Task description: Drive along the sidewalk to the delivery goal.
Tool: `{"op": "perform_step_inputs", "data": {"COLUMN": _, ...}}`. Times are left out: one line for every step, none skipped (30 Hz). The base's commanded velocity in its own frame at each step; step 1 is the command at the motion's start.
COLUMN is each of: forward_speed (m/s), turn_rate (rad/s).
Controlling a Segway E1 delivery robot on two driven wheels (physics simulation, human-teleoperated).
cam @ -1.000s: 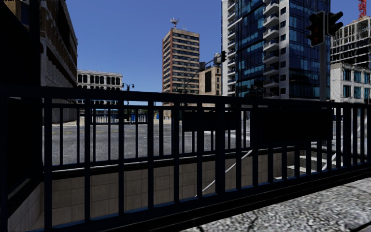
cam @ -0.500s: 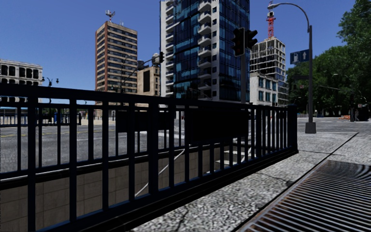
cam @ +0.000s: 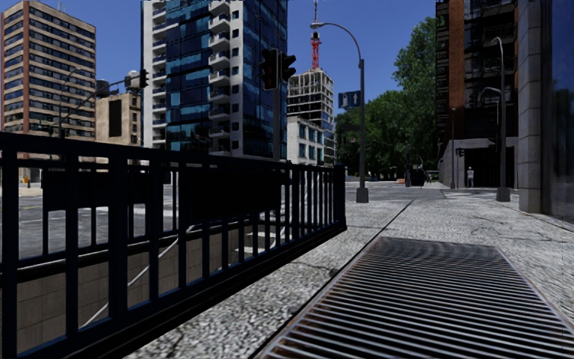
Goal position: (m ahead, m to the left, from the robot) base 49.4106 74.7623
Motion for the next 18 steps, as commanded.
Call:
{"op": "perform_step_inputs", "data": {"forward_speed": 0.5, "turn_rate": -0.65}}
{"op": "perform_step_inputs", "data": {"forward_speed": 0.51, "turn_rate": -0.63}}
{"op": "perform_step_inputs", "data": {"forward_speed": 0.64, "turn_rate": -0.63}}
{"op": "perform_step_inputs", "data": {"forward_speed": 0.78, "turn_rate": -0.59}}
{"op": "perform_step_inputs", "data": {"forward_speed": 0.78, "turn_rate": -0.59}}
{"op": "perform_step_inputs", "data": {"forward_speed": 0.91, "turn_rate": -0.48}}
{"op": "perform_step_inputs", "data": {"forward_speed": 0.99, "turn_rate": -0.33}}
{"op": "perform_step_inputs", "data": {"forward_speed": 1.05, "turn_rate": -0.16}}
{"op": "perform_step_inputs", "data": {"forward_speed": 1.05, "turn_rate": -0.16}}
{"op": "perform_step_inputs", "data": {"forward_speed": 1.09, "turn_rate": -0.09}}
{"op": "perform_step_inputs", "data": {"forward_speed": 1.2, "turn_rate": -0.07}}
{"op": "perform_step_inputs", "data": {"forward_speed": 1.47, "turn_rate": -0.07}}
{"op": "perform_step_inputs", "data": {"forward_speed": 1.47, "turn_rate": -0.07}}
{"op": "perform_step_inputs", "data": {"forward_speed": 1.7, "turn_rate": -0.07}}
{"op": "perform_step_inputs", "data": {"forward_speed": 1.75, "turn_rate": -0.09}}
{"op": "perform_step_inputs", "data": {"forward_speed": 1.75, "turn_rate": -0.17}}
{"op": "perform_step_inputs", "data": {"forward_speed": 1.75, "turn_rate": -0.17}}
{"op": "perform_step_inputs", "data": {"forward_speed": 1.75, "turn_rate": -0.26}}
